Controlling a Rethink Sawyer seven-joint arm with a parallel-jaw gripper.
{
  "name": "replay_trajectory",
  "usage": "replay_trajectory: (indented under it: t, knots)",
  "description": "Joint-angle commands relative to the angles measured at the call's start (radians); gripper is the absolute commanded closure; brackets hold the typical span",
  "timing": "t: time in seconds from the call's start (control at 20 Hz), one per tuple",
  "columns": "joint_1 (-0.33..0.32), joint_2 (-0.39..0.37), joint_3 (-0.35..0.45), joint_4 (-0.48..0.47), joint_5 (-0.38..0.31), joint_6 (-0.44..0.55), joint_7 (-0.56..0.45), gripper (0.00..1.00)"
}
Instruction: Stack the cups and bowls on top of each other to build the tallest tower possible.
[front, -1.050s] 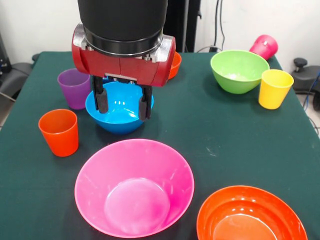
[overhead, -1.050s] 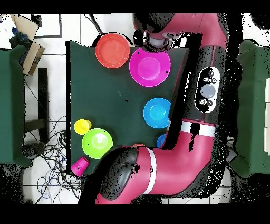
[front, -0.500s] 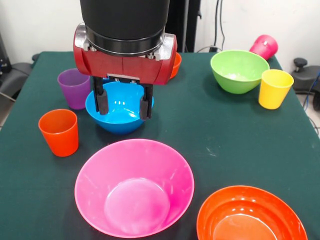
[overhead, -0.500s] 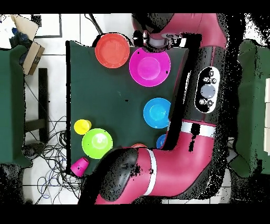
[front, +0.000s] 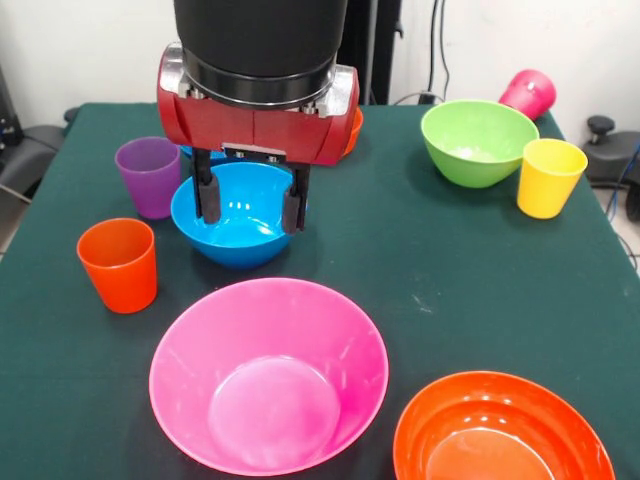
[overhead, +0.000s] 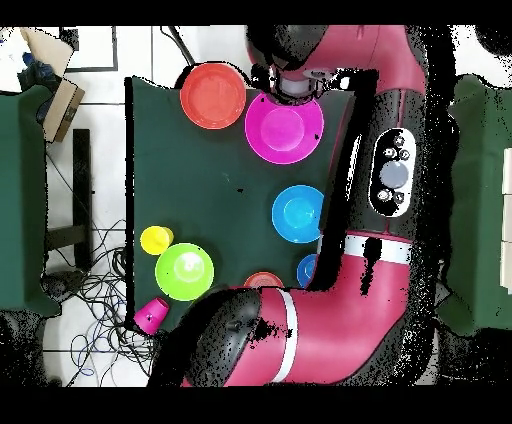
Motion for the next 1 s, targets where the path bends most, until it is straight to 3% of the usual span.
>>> replay_trajectory:
  t: [0.05,0.55,1.0]
  knots:
    - [-0.004,-0.085,-0.023,0.264,-0.028,-0.131,-0.217,0.0]
    - [-0.015,-0.091,-0.012,0.269,-0.029,-0.125,-0.21,0.0]
    - [-0.054,-0.174,-0.025,0.427,-0.03,-0.234,-0.231,0.0]
